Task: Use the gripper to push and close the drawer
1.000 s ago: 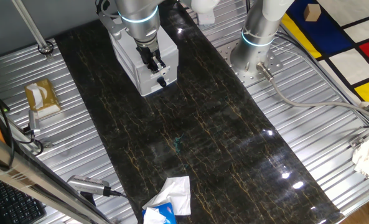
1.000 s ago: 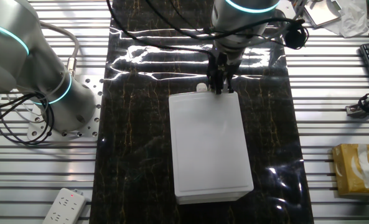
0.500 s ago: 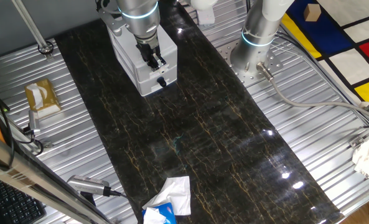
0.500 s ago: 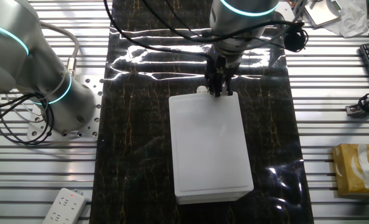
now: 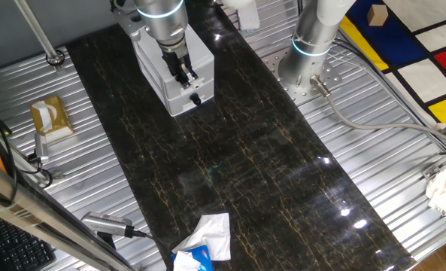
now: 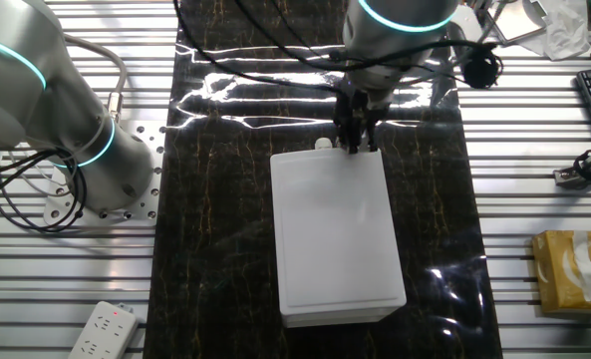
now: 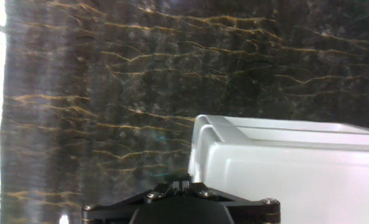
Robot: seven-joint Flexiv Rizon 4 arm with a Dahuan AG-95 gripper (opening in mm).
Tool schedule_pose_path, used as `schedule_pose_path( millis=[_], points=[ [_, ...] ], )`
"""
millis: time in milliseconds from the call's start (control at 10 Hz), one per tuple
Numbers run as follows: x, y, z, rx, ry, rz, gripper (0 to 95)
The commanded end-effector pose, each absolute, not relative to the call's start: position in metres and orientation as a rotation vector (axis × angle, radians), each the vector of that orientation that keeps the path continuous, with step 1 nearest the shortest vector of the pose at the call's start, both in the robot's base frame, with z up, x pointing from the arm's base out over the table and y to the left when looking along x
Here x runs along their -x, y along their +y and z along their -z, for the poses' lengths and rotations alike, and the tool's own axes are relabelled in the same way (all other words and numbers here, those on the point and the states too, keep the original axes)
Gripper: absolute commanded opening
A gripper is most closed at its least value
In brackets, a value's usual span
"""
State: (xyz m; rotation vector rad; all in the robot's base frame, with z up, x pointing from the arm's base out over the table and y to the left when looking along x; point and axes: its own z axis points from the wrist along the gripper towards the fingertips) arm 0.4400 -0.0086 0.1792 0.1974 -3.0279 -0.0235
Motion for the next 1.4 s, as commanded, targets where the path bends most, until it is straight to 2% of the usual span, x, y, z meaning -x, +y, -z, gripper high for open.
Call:
schedule_pose_path(
  millis=[100,400,700,1400],
  points=[
    [-0.443,0.009,-0.181,-0.16,-3.023,0.066,0.0],
    [-0.448,0.042,-0.17,-0.081,-3.03,0.201,0.0],
    [-0.442,0.06,-0.165,-0.096,-3.025,0.15,0.0],
    [-0.437,0.062,-0.173,-0.12,-3.04,0.19,0.0]
  ],
)
